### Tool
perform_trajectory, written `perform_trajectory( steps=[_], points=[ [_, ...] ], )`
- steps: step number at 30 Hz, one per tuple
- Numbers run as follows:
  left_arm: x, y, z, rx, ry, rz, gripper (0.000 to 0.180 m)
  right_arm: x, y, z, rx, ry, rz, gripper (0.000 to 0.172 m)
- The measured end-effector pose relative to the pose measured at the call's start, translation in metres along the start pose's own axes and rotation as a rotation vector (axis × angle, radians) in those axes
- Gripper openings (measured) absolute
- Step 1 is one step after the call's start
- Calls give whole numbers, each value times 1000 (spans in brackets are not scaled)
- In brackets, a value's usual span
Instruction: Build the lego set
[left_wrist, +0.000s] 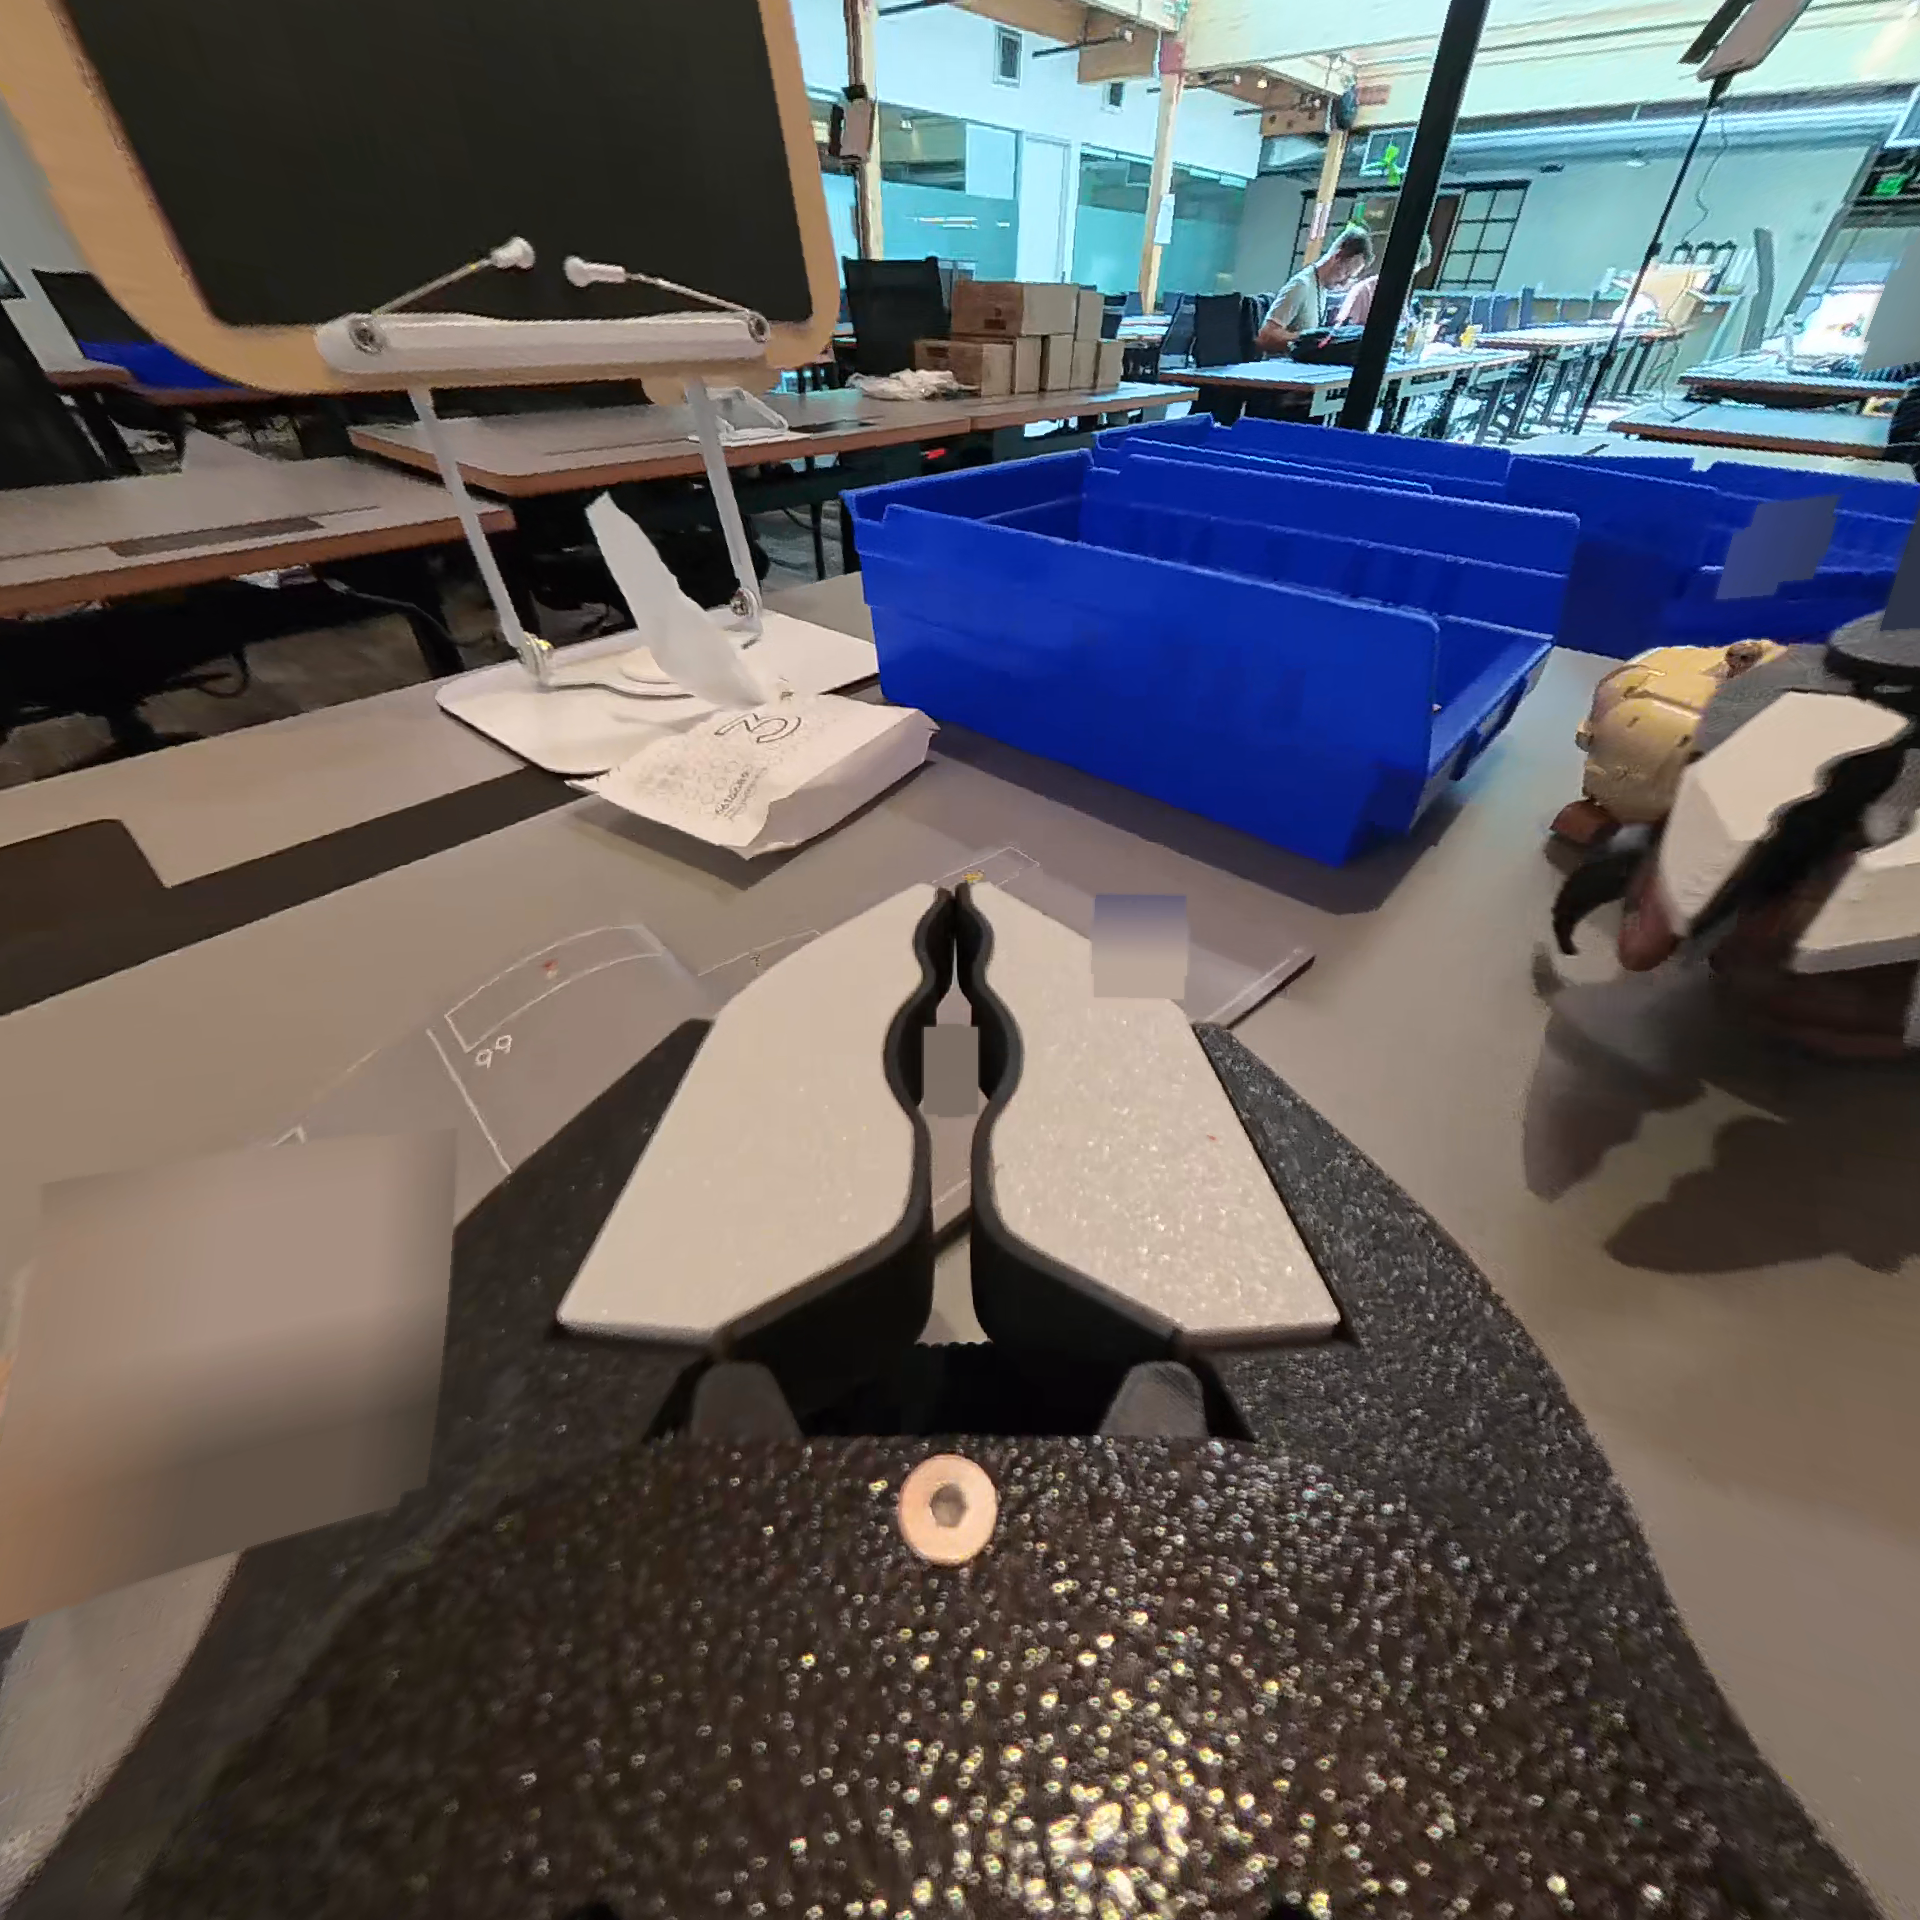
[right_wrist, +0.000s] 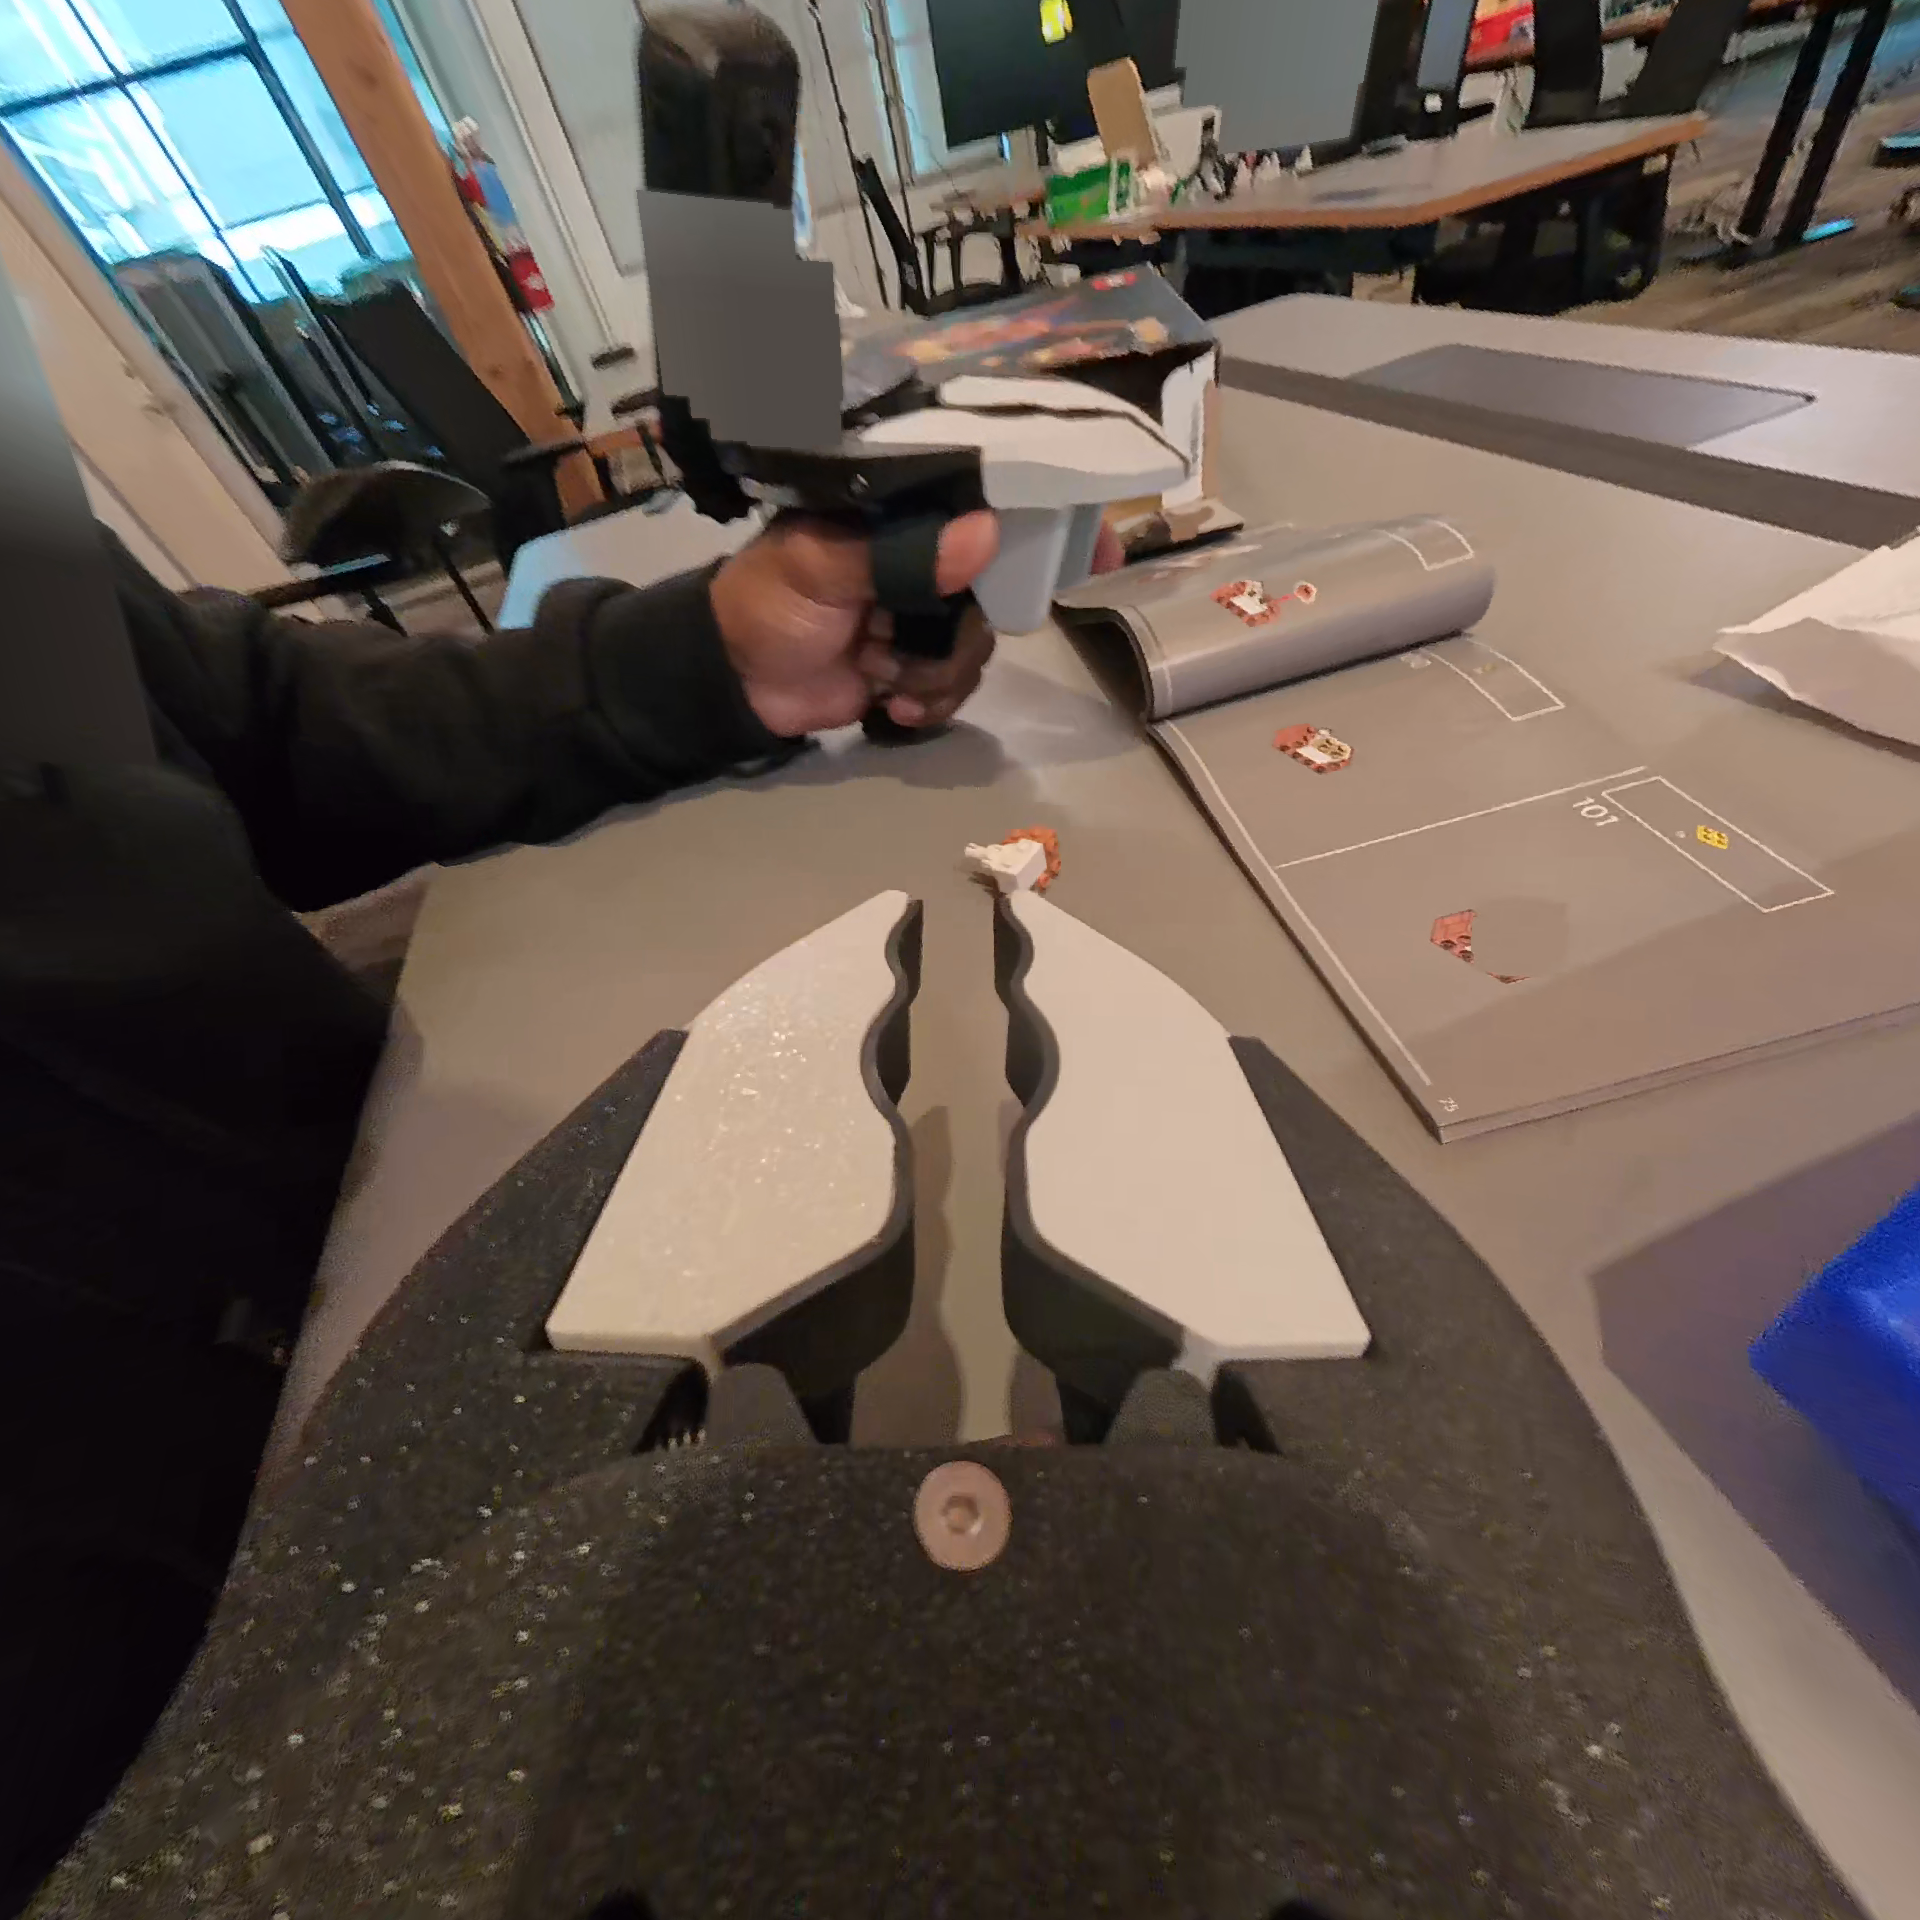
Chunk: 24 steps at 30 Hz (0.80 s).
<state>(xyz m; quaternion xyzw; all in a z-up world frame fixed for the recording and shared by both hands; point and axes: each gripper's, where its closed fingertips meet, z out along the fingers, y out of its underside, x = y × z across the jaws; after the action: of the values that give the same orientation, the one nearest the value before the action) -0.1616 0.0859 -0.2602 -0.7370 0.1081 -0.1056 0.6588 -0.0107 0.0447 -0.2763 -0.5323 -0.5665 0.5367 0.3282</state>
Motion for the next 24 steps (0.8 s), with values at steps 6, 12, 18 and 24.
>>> perform_trajectory(
  steps=[6,12,18,24],
  points=[
    [-3,-2,9,6,-58,0,0,-5,-10,-27,124,-42,24,13],
    [-1,0,10,-3,-56,9,0,-4,-10,-35,138,-39,26,13],
    [3,4,8,-32,-51,50,0,-2,-8,-32,116,-40,45,13],
    [4,8,7,-63,-56,80,0,-2,-7,-31,104,-65,74,13]
  ],
)
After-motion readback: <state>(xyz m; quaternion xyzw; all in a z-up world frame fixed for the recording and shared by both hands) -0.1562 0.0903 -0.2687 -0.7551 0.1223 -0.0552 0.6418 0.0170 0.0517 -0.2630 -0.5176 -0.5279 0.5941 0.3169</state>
